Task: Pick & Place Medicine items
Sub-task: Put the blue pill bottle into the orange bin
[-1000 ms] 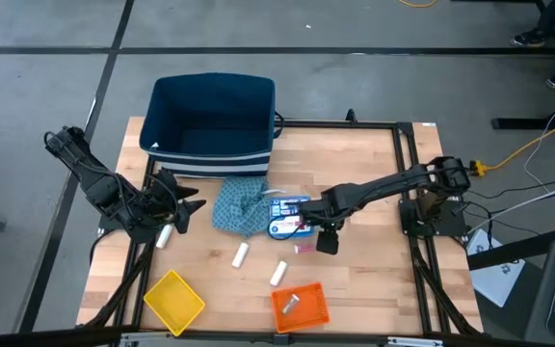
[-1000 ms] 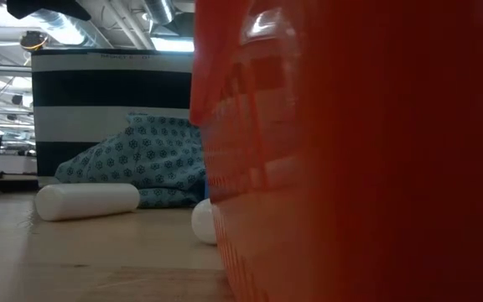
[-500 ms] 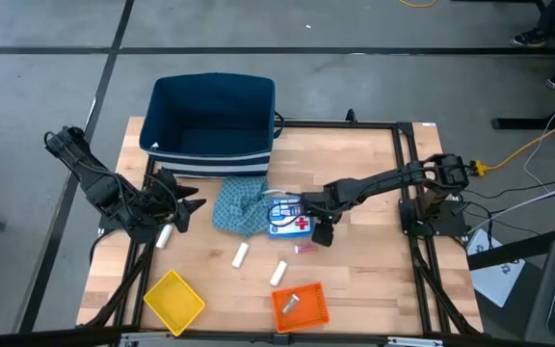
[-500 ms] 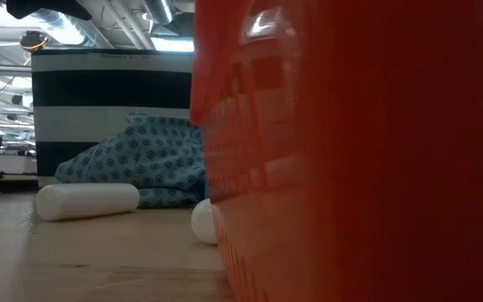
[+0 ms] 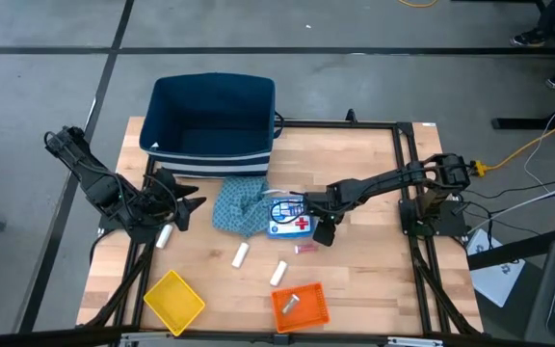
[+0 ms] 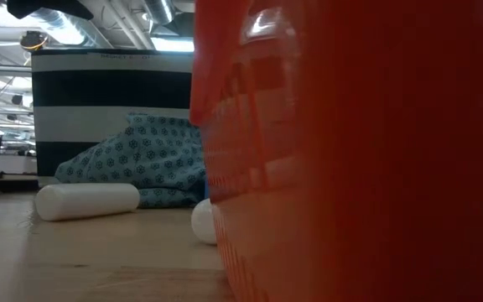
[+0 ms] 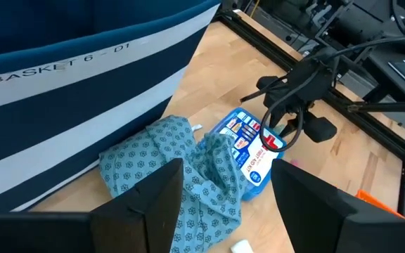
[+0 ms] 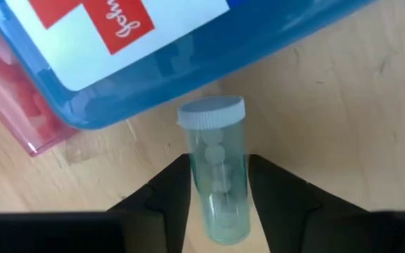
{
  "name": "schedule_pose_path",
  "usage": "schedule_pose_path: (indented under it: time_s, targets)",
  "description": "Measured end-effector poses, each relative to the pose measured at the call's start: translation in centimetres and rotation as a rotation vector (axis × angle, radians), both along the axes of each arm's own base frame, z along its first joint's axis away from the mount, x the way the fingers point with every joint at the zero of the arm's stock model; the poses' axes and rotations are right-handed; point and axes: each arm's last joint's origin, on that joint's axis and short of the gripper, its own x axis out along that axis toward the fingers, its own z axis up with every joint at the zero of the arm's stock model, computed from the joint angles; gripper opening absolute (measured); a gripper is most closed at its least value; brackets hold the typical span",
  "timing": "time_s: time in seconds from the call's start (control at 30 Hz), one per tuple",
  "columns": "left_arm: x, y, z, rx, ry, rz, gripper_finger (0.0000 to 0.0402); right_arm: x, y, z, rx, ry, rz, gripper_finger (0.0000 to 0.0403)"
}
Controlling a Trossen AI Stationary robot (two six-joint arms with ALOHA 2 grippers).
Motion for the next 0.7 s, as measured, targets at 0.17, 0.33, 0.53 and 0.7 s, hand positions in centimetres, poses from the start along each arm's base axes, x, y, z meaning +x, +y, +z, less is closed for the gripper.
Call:
schedule_pose_path:
  time_s: [0.17, 0.33, 0.53, 0.7]
  targets:
    - [0.0, 0.0, 0.0, -0.005, -0.004, 0.002, 0.0212, 0.0, 0.0, 0.0, 0.016, 0.004, -0.024, 0.0122]
    - [0.1, -0.1, 0.1, -0.013, -0.014, 0.001, 0.0212, 0.2, 0.4, 0.8, 0.098, -0.028, -0.055, 0.0108]
    - [0.2, -0.2, 0.2, -0.009, -0.023, -0.012, 0.0212, 0.6, 0.3, 4.9, 0.124, -0.137, -0.106, 0.0109]
    - [0.2, -0.2, 0.2, -0.009, -0.022, -0.012, 0.0212, 0.4, 1.2, 9.6, 0.164, -0.271, -0.121, 0.0109]
